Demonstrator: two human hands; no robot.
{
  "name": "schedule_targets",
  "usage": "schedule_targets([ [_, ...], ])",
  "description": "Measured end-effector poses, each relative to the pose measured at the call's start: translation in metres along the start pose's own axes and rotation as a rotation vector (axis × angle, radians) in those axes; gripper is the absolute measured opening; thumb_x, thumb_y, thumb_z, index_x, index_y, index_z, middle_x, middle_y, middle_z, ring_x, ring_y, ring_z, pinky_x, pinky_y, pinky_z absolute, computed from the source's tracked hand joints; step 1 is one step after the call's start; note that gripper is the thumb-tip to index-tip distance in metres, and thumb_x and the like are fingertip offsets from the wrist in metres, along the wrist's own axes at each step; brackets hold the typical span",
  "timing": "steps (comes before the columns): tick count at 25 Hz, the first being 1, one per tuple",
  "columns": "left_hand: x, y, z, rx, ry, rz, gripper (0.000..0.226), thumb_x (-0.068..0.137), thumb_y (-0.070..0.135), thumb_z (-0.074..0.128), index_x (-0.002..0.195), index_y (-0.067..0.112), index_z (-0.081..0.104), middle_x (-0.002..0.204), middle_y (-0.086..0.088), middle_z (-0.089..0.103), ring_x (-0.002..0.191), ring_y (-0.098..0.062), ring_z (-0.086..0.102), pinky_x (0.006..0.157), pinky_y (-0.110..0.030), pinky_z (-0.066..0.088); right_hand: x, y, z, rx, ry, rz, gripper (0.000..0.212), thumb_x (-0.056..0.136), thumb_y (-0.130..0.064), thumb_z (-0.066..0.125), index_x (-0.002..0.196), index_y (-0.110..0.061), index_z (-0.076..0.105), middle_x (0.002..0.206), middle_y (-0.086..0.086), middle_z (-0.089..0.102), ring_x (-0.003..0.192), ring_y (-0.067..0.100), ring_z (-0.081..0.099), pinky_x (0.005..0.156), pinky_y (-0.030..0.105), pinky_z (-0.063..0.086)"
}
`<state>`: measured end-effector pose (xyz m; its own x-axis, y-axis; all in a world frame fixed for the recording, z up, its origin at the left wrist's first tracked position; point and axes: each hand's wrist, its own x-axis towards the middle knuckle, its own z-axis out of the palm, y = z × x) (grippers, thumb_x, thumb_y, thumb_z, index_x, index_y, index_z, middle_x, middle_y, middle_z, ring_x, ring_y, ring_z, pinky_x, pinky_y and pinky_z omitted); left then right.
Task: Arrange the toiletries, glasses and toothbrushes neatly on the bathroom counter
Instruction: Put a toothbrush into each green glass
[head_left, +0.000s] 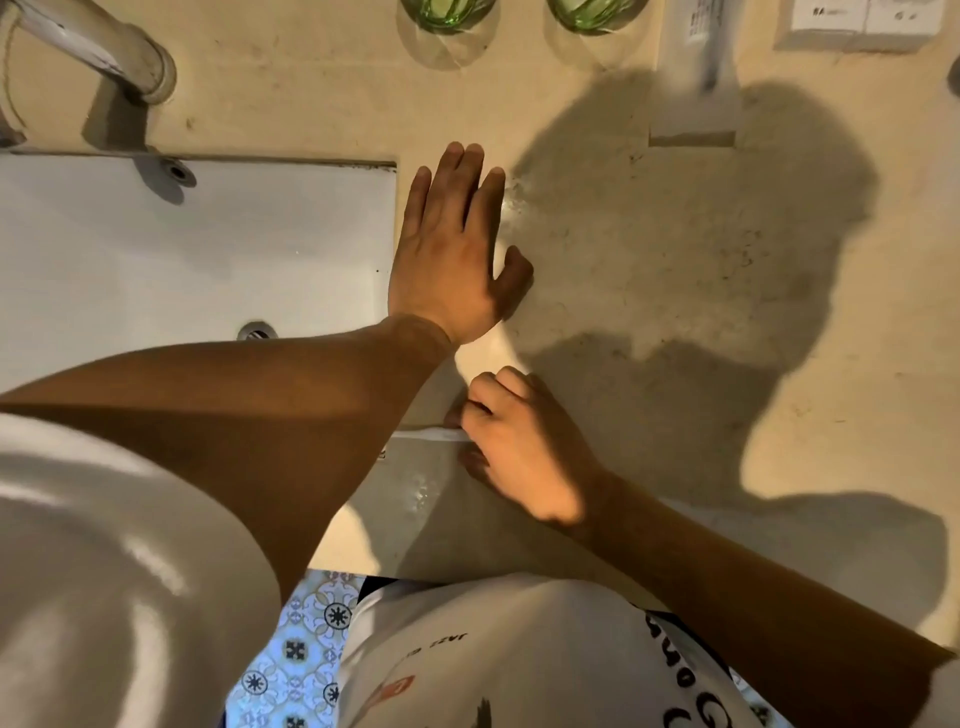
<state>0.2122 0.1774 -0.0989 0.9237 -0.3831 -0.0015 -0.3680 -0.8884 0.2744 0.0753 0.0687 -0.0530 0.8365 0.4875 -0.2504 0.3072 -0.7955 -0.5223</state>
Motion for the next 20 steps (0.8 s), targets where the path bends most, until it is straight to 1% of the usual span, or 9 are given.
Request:
schedule_targets([
  [5,-0.001,0.001,-0.002,0.006,0.005,0.0,0.07,0.089,0.039,0.052,0.148,0.002,0.043,0.159,-0.021,0.036,0.152,-0.038,0.024,0.125,-0.053,0.016,0.001,-0.003,0.003,-0.077,0.009,-0.028,0.011,0.084,-0.021,0.066,0.083,-0.011,0.068,0.088,0.008,0.064,0.09,0.031,0.06,0.08,0.041,0.048],
  [8,-0.001,0.001,-0.001,0.004,0.007,-0.001,0.07,0.089,0.04,0.051,0.147,0.003,0.043,0.159,-0.021,0.036,0.152,-0.038,0.024,0.125,-0.053,0.016,0.001,0.006,-0.001,-0.004,-0.035,-0.061,0.019,0.085,-0.027,0.06,0.083,-0.011,0.069,0.086,0.009,0.065,0.088,0.03,0.061,0.082,0.04,0.05],
  [10,-0.001,0.001,-0.001,0.007,0.004,-0.004,0.07,0.089,0.042,0.05,0.147,0.003,0.043,0.159,-0.021,0.036,0.152,-0.038,0.025,0.125,-0.053,0.017,-0.002,0.013,-0.008,0.083,-0.012,-0.064,0.016,0.083,-0.024,0.064,0.08,-0.01,0.07,0.081,0.008,0.065,0.082,0.029,0.062,0.075,0.036,0.052],
  [12,-0.001,0.001,-0.001,0.013,0.001,-0.008,0.071,0.09,0.044,0.049,0.148,0.004,0.042,0.159,-0.02,0.036,0.152,-0.038,0.024,0.126,-0.053,0.016,-0.009,0.025,-0.017,0.247,0.026,-0.023,0.007,0.08,-0.018,0.07,0.078,-0.01,0.07,0.078,0.006,0.064,0.073,0.024,0.06,0.063,0.032,0.051],
  [14,-0.001,0.001,-0.001,0.015,-0.004,-0.009,0.07,0.09,0.044,0.049,0.148,0.004,0.041,0.16,-0.02,0.035,0.152,-0.037,0.024,0.126,-0.052,0.015,-0.017,0.044,-0.027,0.347,-0.005,0.011,0.009,0.082,-0.016,0.072,0.081,-0.012,0.065,0.078,0.0,0.06,0.065,0.015,0.055,0.059,0.027,0.045],
  [16,-0.001,0.001,-0.002,0.017,-0.013,-0.015,0.07,0.09,0.043,0.051,0.148,0.004,0.041,0.16,-0.02,0.034,0.153,-0.037,0.023,0.126,-0.051,0.015,-0.025,0.063,-0.037,0.364,-0.05,0.097,0.012,0.087,-0.021,0.069,0.084,-0.017,0.058,0.076,-0.008,0.055,0.06,0.004,0.05,0.061,0.012,0.036],
  [17,0.0,0.002,-0.003,0.019,-0.018,-0.019,0.07,0.09,0.042,0.051,0.148,0.005,0.041,0.16,-0.02,0.034,0.153,-0.036,0.023,0.126,-0.051,0.015,-0.028,0.071,-0.04,0.351,-0.06,0.145,0.013,0.089,-0.025,0.067,0.084,-0.02,0.055,0.074,-0.011,0.052,0.059,0.001,0.049,0.058,0.008,0.033],
  [18,0.0,0.002,-0.004,0.019,-0.023,-0.022,0.07,0.091,0.042,0.052,0.148,0.005,0.041,0.161,-0.019,0.034,0.153,-0.036,0.022,0.126,-0.051,0.015,-0.031,0.077,-0.043,0.337,-0.061,0.179,0.013,0.09,-0.027,0.065,0.084,-0.021,0.054,0.072,-0.012,0.052,0.058,-0.001,0.049,0.054,0.008,0.033],
  [20,0.0,0.002,-0.004,0.004,-0.024,-0.021,0.07,0.09,0.041,0.052,0.148,0.004,0.041,0.161,-0.019,0.034,0.153,-0.036,0.022,0.126,-0.051,0.015,-0.035,0.087,-0.046,0.327,-0.027,0.237,0.009,0.092,-0.026,0.063,0.088,-0.022,0.057,0.072,-0.013,0.055,0.06,-0.003,0.053,0.052,0.008,0.036],
])
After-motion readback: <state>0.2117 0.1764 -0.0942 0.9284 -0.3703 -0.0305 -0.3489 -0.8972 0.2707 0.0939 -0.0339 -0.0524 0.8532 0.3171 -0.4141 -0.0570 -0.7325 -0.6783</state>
